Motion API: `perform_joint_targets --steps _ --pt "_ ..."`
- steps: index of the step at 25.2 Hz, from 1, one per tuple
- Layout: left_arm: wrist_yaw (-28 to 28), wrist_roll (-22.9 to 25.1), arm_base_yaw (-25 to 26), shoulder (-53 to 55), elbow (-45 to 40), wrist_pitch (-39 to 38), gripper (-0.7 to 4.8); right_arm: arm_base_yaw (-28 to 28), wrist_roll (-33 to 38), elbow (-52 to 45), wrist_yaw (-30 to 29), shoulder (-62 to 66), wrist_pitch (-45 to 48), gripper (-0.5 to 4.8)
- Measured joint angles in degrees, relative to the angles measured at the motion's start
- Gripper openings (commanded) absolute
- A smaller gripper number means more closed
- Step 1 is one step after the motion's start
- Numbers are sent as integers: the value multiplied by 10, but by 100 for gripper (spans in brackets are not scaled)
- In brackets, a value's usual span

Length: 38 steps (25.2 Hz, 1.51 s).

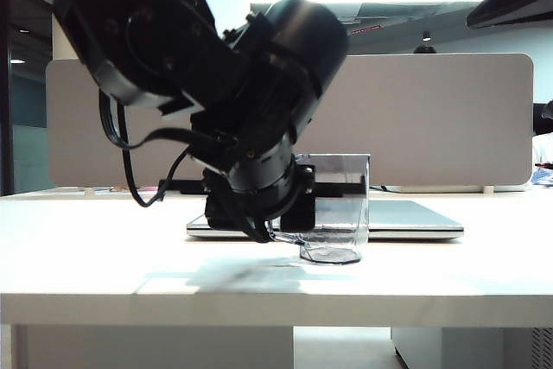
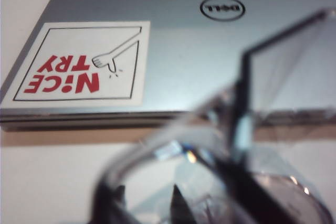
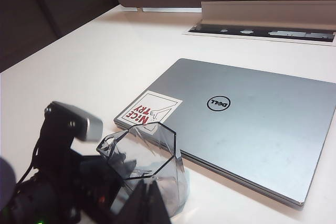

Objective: Pick up the water cup and place it on the side of the laptop close to you.

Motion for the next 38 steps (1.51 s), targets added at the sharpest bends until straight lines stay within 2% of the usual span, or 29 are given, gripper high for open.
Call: perform_joint_targets --steps 6,14,17,23,32,35,38 --pt "3 14 -13 -22 0 -44 99 0 0 0 0 0 0 -2" --pt "4 12 -16 -64 0 -187 100 0 0 0 0 0 0 -2" --pt "15 11 -16 -69 0 -190 123 0 0 0 0 0 0 -2" --pt "67 11 -16 -80 0 -230 125 0 0 0 1 0 0 -2" --pt "73 14 -16 -138 0 -298 125 -1 0 0 1 0 -16 -2" --pt "73 28 -15 -192 0 -363 120 0 0 0 2 0 -25 -2" --pt "73 38 -7 -221 0 -389 120 2 0 0 1 0 -25 -2"
